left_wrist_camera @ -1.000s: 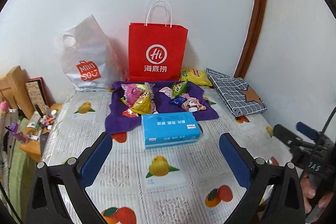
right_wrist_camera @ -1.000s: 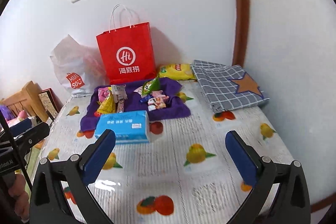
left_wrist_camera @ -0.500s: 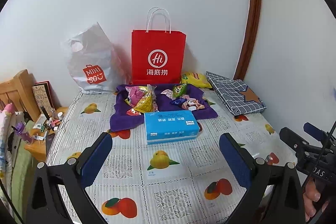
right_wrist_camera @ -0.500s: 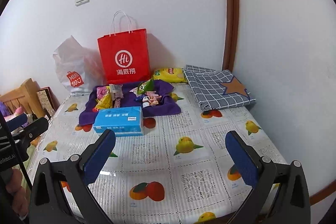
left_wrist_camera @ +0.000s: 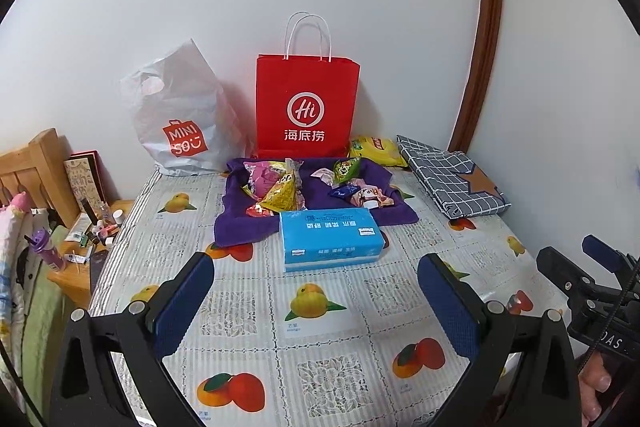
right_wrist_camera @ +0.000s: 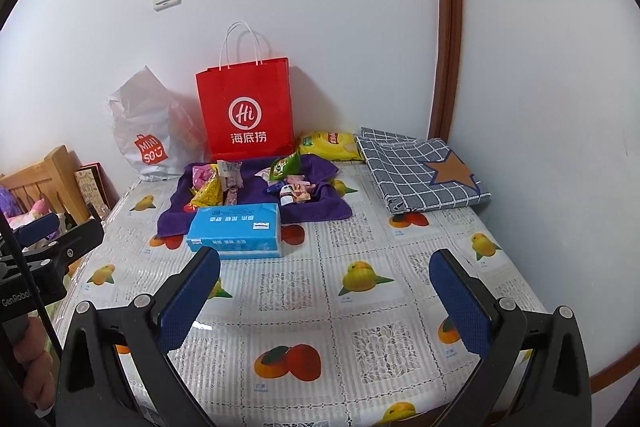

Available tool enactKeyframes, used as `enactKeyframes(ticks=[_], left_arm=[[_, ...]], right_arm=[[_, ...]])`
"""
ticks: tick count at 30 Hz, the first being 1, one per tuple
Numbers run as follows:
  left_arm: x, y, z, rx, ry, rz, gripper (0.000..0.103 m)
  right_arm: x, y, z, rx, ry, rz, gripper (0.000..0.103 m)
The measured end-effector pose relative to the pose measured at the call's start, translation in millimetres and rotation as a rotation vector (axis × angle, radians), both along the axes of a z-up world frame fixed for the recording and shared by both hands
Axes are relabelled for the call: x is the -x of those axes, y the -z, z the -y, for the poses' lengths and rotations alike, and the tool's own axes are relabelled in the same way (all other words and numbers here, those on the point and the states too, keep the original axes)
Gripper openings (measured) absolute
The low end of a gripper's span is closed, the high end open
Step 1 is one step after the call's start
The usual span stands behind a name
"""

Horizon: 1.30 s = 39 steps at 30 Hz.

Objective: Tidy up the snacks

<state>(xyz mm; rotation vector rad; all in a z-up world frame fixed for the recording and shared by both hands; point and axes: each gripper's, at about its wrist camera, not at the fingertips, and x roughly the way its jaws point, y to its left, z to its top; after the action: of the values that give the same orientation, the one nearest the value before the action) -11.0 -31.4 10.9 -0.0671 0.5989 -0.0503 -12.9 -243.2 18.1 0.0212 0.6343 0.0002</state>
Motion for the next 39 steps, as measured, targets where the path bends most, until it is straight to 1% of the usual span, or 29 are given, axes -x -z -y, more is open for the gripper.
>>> enactKeyframes(ticks=[39], left_arm=[[2.9, 1.4, 0.2, -0.004, 0.006, 0.000, 0.103]], right_arm=[[3.8, -3.7, 1.9, -0.016, -0.001, 0.016, 0.103]])
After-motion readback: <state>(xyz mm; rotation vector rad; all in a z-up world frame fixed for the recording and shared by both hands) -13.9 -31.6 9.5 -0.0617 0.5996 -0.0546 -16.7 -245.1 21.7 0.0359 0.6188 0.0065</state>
